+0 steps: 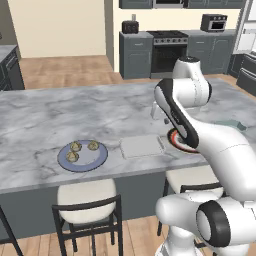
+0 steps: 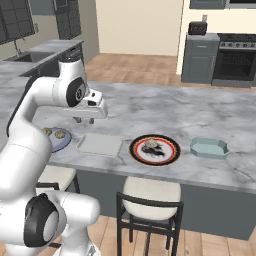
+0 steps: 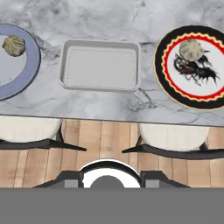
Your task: Place two dumplings into each of the tupperware containers and then place the containers in the fridge.
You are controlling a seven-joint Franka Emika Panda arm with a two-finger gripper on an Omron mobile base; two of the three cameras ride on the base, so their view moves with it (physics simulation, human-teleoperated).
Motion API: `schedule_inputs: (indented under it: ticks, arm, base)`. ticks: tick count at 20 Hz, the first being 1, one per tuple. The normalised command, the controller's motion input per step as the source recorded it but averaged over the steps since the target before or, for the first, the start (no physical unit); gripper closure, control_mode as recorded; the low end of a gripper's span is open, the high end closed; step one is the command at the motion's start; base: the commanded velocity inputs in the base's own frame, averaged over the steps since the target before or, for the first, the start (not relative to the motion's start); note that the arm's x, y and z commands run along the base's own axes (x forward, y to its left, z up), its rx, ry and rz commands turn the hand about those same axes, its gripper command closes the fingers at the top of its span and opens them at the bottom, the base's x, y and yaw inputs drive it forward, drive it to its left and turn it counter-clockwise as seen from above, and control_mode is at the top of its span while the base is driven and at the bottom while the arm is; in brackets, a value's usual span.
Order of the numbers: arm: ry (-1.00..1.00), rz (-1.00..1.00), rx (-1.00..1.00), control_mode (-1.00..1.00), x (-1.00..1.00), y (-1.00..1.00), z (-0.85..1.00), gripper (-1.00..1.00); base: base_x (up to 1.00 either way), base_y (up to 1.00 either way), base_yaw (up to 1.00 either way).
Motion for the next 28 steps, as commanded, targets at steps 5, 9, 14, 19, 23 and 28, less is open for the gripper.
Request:
schedule_inputs:
  ticks: [5, 9, 14, 19, 23, 28]
  arm:
    - [-0.04, 0.00, 0.00, -1.00, 0.00, 0.27, -0.03, -1.00]
    - [-0.02, 0.00, 0.00, -1.00, -0.01, 0.81, -0.14, -1.00]
    - [0.01, 0.00, 0.00, -1.00, -0.12, 1.00, -0.37, -1.00]
    - [0.08, 0.00, 0.05, -1.00, -0.03, 0.96, -0.66, -1.00]
    - [0.07, 0.00, 0.29, -1.00, 0.04, 0.68, -0.34, -1.00]
    - [0.03, -0.04, 0.09, -1.00, 0.31, 0.65, -0.07, -1.00]
  base:
    - [0.00, 0.00, 0.00]
    - [0.00, 0.00, 0.00]
    - [0.00, 0.00, 0.00]
    - [0.00, 0.00, 0.00]
    - [0.00, 0.00, 0.00]
    - [0.00, 0.00, 0.00]
